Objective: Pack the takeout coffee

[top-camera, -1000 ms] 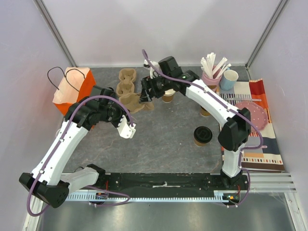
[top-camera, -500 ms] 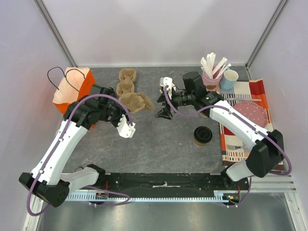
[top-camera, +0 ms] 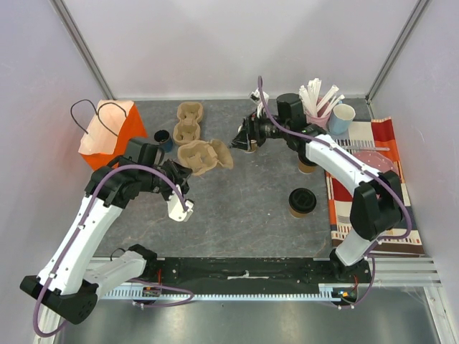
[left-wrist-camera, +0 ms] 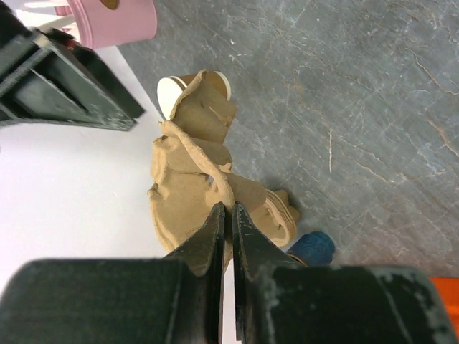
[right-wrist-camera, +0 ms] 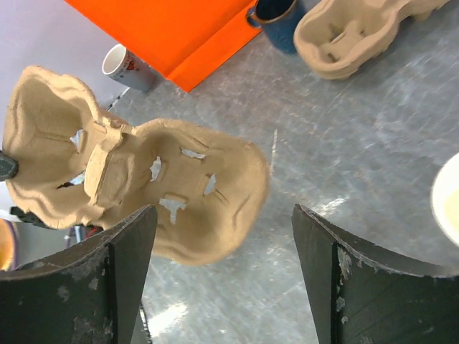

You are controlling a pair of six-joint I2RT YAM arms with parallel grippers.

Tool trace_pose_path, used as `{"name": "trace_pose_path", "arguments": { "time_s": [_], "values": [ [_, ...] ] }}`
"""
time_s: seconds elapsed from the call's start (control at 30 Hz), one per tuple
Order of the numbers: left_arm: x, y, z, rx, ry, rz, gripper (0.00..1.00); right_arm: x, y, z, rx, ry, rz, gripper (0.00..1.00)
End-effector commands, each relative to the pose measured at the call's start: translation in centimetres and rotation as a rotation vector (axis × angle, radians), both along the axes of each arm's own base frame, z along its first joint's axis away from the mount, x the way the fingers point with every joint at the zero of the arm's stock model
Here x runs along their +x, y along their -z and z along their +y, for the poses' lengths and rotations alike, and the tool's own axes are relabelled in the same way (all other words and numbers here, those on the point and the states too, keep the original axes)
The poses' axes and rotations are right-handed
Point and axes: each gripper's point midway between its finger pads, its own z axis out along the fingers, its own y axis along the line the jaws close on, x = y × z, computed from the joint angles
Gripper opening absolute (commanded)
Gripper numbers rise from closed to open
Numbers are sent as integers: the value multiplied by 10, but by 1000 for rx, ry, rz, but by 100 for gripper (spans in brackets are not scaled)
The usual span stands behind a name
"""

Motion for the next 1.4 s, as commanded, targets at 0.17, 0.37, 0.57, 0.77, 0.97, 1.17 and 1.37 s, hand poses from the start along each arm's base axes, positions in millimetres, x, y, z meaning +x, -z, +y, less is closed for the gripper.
{"name": "trace_pose_path", "arguments": {
  "time_s": [0.17,0.37,0.57,0.77,0.97,1.17,1.37],
  "values": [
    [1,-19,-15,-19,133,-141,2,-9,31,43,25,24,203,85],
    [-1,-15,-13,-4,134,-145,2,-3,39,40,-11,50,212,85],
    [-1,-15,-15,-2,144,-148,2,-10,57,45,-20,10,307,74],
    [-1,-11,-13,2,133,-136,2,-14,54,45,-9,-11,329,40],
    [-1,-7,-12,6,122,-124,2,-5,54,32,-7,34,351,27],
    [-8,28,-7,33,104,-35,2,4,47,17,-88,89,301,22],
    [-3,63,-5,69,99,-26,24,4,64,6,-183,146,345,14]
  ]
}}
